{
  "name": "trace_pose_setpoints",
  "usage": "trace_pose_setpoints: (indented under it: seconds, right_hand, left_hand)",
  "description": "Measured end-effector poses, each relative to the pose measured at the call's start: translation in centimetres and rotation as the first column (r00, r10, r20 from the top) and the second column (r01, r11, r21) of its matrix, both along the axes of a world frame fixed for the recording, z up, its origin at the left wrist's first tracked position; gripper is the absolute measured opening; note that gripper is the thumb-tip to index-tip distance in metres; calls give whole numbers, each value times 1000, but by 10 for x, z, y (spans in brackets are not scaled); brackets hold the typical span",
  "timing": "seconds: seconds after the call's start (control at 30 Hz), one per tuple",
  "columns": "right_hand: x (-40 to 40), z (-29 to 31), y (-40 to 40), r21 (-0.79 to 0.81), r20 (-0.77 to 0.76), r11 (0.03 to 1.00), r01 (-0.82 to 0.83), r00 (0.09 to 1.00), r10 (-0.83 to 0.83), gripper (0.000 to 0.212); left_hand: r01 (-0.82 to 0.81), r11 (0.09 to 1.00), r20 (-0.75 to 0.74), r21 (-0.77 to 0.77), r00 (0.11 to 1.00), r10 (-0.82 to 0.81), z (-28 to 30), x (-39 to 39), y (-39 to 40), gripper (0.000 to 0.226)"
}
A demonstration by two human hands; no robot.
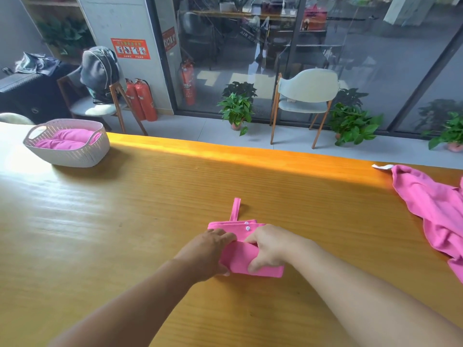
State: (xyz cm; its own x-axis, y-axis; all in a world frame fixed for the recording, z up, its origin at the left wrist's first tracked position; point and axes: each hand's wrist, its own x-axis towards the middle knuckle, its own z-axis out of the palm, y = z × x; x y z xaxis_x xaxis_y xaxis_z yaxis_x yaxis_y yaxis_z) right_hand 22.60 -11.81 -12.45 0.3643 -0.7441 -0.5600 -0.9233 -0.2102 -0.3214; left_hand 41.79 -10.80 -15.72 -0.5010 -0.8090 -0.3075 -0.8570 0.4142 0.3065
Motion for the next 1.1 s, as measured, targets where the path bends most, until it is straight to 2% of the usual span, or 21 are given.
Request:
trace_pose_setpoints:
  seconds: [0.1,0.2,0.3,0.37,0.43,0.5,0.57,0.63,0.73,0.8,0.87,1.0,1.1]
  right_hand:
    - [-7,-4,2,-123,58,992,28,998,-21,41]
    - [-14,-14,11,-336,49,941,-46,997,67,65]
    - [-16,-26,18,-438,-72,881,-182,983,168,84]
    - [-14,-28,16,-456,-73,872,-180,984,165,80]
    - [-11,-24,10,-438,-33,889,-132,991,131,66]
    - [-10,-20,0,-378,-2,922,-79,996,84,52]
    - [-9,-18,-10,-289,37,957,-20,999,33,44]
    - [-10,-17,-19,-188,74,981,42,997,-29,45]
    - [-12,-17,-28,-36,134,993,110,986,-104,50]
    - [-13,-18,-29,-10,148,995,104,984,-101,49]
    - [-15,-20,-24,-58,118,994,92,989,-84,53]
    - [-20,-23,-8,-349,18,937,-2,1000,9,75]
    - [-17,-28,-2,-436,-46,897,-65,998,50,78]
  left_hand:
    - [-47,992,-73,118,996,56,6,2,-9,64]
    - [-83,967,-124,240,986,115,9,6,-21,60]
    - [-95,942,-92,321,987,131,7,8,-29,69]
    - [-103,932,-28,347,992,120,7,7,-33,71]
    - [-108,944,20,313,994,107,7,6,-35,68]
    - [-94,983,25,158,996,91,8,3,-33,64]
    - [-87,995,-59,-46,995,84,6,0,-24,54]
    - [-59,984,-137,-168,990,36,3,-2,-14,46]
    - [46,965,-33,-257,998,-56,-5,-2,-7,69]
    - [86,948,64,-305,996,-70,-9,-3,-10,73]
    - [70,958,77,-279,996,-50,-10,-4,-18,70]
    - [-5,999,-18,-46,1000,4,-2,-4,-43,75]
    - [-31,999,-2,37,1000,31,2,-9,-55,76]
